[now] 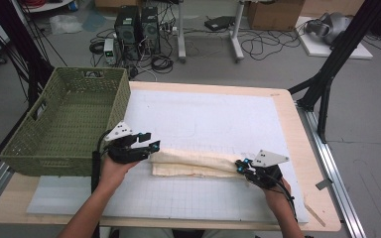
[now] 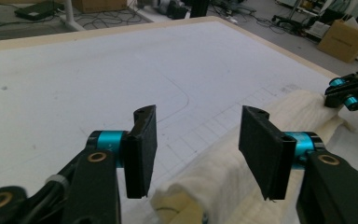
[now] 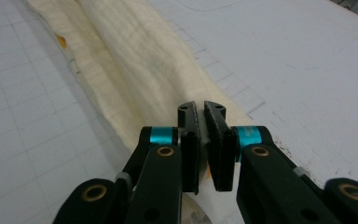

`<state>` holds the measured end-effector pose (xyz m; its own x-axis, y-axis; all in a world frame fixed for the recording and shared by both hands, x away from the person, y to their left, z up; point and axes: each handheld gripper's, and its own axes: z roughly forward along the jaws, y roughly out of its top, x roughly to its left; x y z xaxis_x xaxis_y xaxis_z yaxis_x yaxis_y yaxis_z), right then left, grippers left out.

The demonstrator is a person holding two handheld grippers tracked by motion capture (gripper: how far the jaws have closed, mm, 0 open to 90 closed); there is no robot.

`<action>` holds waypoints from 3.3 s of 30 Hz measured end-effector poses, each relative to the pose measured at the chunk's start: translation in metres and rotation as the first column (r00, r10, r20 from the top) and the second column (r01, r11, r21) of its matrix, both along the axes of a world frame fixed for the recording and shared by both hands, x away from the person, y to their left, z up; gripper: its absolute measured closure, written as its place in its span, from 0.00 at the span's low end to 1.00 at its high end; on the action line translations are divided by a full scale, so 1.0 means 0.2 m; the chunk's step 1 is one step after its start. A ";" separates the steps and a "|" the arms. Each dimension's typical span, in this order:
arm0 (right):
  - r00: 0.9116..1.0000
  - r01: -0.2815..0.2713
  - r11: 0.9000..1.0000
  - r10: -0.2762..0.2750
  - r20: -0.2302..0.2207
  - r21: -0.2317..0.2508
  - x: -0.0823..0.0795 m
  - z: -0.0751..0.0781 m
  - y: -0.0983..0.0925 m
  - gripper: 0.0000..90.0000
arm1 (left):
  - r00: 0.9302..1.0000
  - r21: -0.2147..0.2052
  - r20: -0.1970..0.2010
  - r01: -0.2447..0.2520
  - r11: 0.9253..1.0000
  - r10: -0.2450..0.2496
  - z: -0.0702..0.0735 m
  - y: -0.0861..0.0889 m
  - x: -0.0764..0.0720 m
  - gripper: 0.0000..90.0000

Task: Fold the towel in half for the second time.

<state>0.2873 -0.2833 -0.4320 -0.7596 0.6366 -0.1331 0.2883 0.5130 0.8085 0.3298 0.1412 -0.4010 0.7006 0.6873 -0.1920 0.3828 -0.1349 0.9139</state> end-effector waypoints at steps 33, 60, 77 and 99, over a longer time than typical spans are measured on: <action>0.992 0.116 0.990 -0.112 -0.052 0.077 0.11 0.08 0.33 0.59 | 0.987 0.206 -0.134 0.116 0.972 -0.089 -0.23 -0.12 -0.08 0.79; 0.974 0.198 0.980 -0.200 -0.109 -0.024 0.01 -0.07 0.07 0.66 | 0.989 0.138 -0.100 0.122 0.983 -0.109 -0.14 -0.19 -0.09 0.65; 0.971 0.206 0.978 -0.209 -0.115 -0.036 -0.01 -0.07 0.05 0.62 | 0.983 0.274 -0.117 0.171 0.947 -0.143 -0.23 -0.26 -0.11 0.81; 0.987 0.131 0.991 -0.127 -0.095 0.038 -0.05 0.00 -0.07 0.86 | 0.993 0.235 -0.114 0.054 0.971 -0.028 -0.22 -0.06 -0.14 0.72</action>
